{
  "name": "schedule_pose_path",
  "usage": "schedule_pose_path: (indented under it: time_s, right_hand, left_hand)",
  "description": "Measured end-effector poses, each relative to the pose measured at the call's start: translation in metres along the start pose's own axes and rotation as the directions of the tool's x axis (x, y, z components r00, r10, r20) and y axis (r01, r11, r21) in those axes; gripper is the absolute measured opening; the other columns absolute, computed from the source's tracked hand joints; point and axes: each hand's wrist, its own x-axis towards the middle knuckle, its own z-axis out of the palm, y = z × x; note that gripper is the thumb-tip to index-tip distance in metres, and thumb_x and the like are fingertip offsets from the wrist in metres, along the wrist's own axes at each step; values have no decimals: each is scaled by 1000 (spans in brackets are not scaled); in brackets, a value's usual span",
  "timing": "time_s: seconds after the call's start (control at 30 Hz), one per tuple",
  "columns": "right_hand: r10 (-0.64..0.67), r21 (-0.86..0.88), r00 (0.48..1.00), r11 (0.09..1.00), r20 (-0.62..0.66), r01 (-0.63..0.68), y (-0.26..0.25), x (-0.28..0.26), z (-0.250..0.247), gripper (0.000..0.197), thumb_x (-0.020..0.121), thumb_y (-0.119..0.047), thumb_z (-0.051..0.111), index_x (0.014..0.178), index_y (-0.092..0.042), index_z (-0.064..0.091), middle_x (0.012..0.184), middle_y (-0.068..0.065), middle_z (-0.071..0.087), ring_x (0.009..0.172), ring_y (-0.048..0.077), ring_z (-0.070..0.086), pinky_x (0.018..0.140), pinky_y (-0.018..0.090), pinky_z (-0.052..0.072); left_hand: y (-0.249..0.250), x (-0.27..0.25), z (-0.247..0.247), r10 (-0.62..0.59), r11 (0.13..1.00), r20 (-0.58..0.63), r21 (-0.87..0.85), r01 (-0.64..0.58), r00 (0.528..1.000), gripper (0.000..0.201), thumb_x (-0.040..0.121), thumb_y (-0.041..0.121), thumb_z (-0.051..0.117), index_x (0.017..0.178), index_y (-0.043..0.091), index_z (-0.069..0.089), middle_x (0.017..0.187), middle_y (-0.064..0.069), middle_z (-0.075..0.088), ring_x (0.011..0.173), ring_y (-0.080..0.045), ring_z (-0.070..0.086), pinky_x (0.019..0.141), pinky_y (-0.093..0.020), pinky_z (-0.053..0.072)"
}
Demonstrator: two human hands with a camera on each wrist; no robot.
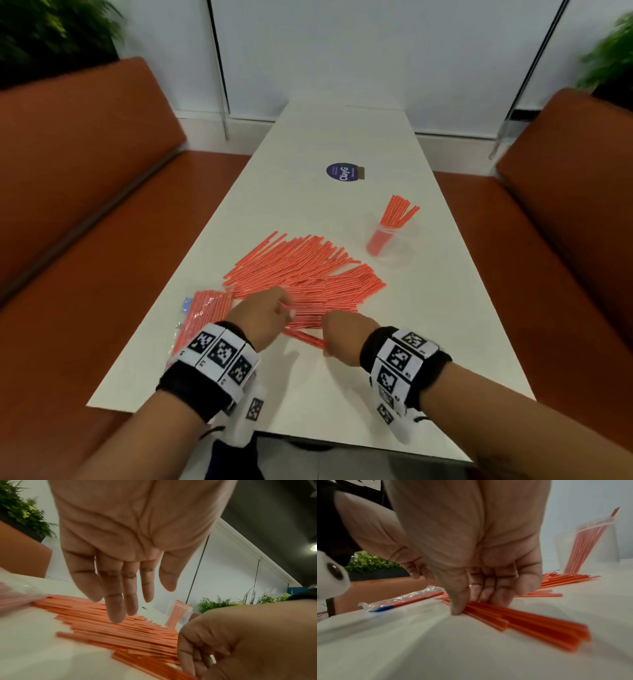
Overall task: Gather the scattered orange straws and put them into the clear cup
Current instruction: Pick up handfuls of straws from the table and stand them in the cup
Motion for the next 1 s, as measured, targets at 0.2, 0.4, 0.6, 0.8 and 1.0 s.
schedule_pose_path:
  time_s: [0.2, 0.4, 0.6, 0.8, 1.0]
  right_hand:
    - [22, -143, 998, 990, 51, -15, -3, 1, -2, 28, 90, -2, 42, 114, -1, 56, 115, 14, 61, 92, 28, 59, 76, 36, 49]
    - [16, -112, 999, 993, -43, -20, -6, -1, -20, 40, 89, 4, 39, 129, -1, 38, 123, 18, 49, 88, 28, 51, 76, 36, 43]
    - [-44, -38, 991, 999, -129, 39, -9, 13, -19, 37, 91, 2, 38, 128, -1, 33, 97, 15, 49, 58, 19, 42, 57, 32, 38]
    - [-47, -146, 992, 989, -114, 30, -7, 28, -8, 31, 92, -7, 44, 123, -4, 41, 118, 16, 51, 84, 30, 57, 67, 36, 40]
    - [-38, -165, 985, 986, -169, 10, -1, 26, -14, 28, 97, -13, 37, 122, -4, 43, 119, 15, 49, 87, 31, 54, 69, 37, 36]
  left_hand:
    - [-17, -7, 8, -20, 999, -22, 40, 21, 1000, 27, 95, 28, 42, 119, 17, 51, 122, -1, 60, 110, -18, 55, 92, -28, 42]
    - [-30, -3, 11, -53, 999, -91, -4, 53, 994, 12, 95, 21, 41, 100, 23, 52, 108, -1, 62, 95, -18, 56, 83, -27, 44]
    - [-29, 0, 18, -39, 999, -83, 25, 42, 996, 11, 94, 18, 41, 89, 25, 48, 90, 6, 56, 84, -15, 53, 69, -23, 39]
    - [-25, 4, 26, -25, 998, -82, 63, 30, 996, 12, 93, 19, 42, 85, 26, 48, 86, 8, 54, 79, -13, 52, 58, -18, 34]
    - [-22, 7, 24, -22, 998, -67, 65, 26, 998, 13, 94, 21, 42, 86, 22, 51, 90, 2, 57, 83, -16, 53, 72, -26, 40]
